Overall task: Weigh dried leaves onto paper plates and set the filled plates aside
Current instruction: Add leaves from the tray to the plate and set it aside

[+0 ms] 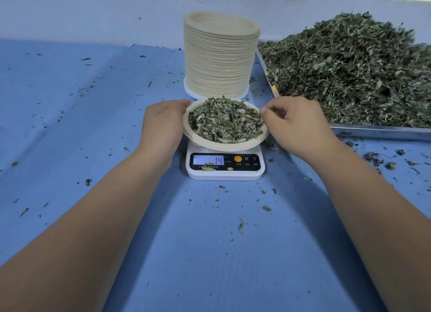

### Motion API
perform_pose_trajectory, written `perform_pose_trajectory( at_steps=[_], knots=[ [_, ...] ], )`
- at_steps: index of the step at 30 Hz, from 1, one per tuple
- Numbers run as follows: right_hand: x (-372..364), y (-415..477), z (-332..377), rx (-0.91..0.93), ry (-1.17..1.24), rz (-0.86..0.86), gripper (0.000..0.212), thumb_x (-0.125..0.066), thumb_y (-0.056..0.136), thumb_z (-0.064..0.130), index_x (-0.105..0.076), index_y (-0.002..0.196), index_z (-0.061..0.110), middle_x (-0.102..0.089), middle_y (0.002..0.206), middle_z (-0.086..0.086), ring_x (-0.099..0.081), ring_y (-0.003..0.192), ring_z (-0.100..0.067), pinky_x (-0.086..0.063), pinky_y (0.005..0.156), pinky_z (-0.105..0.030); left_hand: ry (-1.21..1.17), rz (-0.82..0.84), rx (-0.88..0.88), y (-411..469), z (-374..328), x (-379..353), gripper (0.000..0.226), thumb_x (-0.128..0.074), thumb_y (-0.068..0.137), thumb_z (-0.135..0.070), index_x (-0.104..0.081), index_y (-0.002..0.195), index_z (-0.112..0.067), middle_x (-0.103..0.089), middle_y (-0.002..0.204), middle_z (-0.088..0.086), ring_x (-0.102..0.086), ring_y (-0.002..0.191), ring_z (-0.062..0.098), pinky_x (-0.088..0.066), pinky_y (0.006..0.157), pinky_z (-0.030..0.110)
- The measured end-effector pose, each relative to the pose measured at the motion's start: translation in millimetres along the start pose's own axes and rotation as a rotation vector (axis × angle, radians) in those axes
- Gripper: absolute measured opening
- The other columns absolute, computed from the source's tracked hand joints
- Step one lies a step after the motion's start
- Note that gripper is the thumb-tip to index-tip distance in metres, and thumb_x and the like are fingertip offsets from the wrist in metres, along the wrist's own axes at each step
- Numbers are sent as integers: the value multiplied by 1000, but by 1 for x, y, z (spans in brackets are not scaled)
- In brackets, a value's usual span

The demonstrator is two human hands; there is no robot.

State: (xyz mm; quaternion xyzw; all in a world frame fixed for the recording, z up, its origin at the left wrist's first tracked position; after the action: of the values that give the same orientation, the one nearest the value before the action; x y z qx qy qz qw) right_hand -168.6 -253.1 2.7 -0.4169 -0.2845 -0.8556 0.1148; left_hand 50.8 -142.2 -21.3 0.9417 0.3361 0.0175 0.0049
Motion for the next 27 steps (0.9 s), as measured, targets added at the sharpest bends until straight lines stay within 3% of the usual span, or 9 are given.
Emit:
perform_pose_trajectory(
  at_steps=[5, 6, 7, 8, 9, 11, 15, 20, 27],
  knots=[
    [-1, -2, 2, 3, -23, 24, 29, -46, 102, 36, -71, 98, 23, -66, 70, 3, -60, 67, -18, -48, 66, -33, 0, 35, 60, 0, -2, -3, 14, -44, 75, -16, -41, 73, -3, -31, 79, 8, -25, 77, 27, -19, 74, 46],
    [0, -3, 5, 17, -31, 4, 27, -46, 102, 36, -70, 102, 24, -68, 78, 4, -60, 67, -18, -49, 68, -33, 2, 19, 58, 0, -2, -2, 13, -44, 77, -15, -40, 67, -8, -36, 74, 15, -30, 73, 33, -24, 71, 50],
    [2, -3, 10, 33, -36, -24, 27, -46, 102, 38, -69, 108, 25, -71, 89, 5, -61, 70, -18, -49, 72, -34, 3, -2, 55, 2, 0, 0, 17, -45, 82, -15, -49, 66, -12, -53, 76, 11, -45, 74, 34, -38, 76, 41],
    [3, -2, 15, 52, -33, -48, 29, -47, 102, 39, -68, 114, 25, -72, 100, 5, -62, 78, -18, -50, 78, -34, 1, -25, 53, 4, 3, 2, 22, -46, 88, -16, -65, 79, -11, -70, 104, 15, -62, 100, 36, -49, 100, 47],
    [3, 0, 22, 77, -23, -56, 32, -47, 101, 43, -67, 118, 25, -70, 107, 5, -63, 89, -18, -49, 83, -34, -5, -44, 61, 6, 6, 3, 28, -46, 92, -18, -73, 101, -18, -71, 122, 5, -64, 114, 23, -46, 112, 46],
    [0, 5, 38, 160, -19, -12, 41, -46, 99, 52, -63, 126, 26, -66, 114, 7, -58, 108, -17, -46, 90, -34, -11, -60, 73, 8, 9, 4, 34, -47, 96, -21, -68, 123, -28, -65, 137, -6, -59, 127, 12, -45, 113, 41],
    [-13, 20, 68, 336, -199, 179, 65, -38, 92, 72, -50, 141, 31, -58, 135, 1, -50, 127, -21, -44, 101, -41, -8, -58, 75, 9, 11, 4, 34, -48, 97, -23, -67, 124, -31, -65, 134, -10, -59, 125, 10, -46, 112, 39],
    [-29, 39, 81, 403, -353, 269, 52, -41, 95, 68, -56, 128, 30, -59, 113, 1, -54, 105, -22, -39, 75, -35, -21, -64, 57, 11, 11, 5, 27, -47, 97, -21, -65, 112, -33, -66, 131, -9, -61, 122, 9, -48, 110, 40],
    [-31, 46, 88, 474, -270, 199, 28, -56, 100, 43, -66, 94, 18, -58, 80, 4, -54, 82, -21, -38, 67, -33, -26, -75, 52, 12, 10, 4, 28, -51, 94, -25, -69, 114, -32, -67, 131, -8, -61, 124, 12, -48, 110, 45]
  ],
)
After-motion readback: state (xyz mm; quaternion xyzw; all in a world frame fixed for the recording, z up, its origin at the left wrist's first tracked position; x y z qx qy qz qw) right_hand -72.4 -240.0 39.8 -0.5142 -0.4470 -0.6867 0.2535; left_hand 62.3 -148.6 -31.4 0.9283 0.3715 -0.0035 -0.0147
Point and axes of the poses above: each hand's wrist, its own y-axis towards the middle knuckle, its own x-axis out of the back of the hand, z = x × y, the point moved 4 cm from there along y, towards the middle knuckle
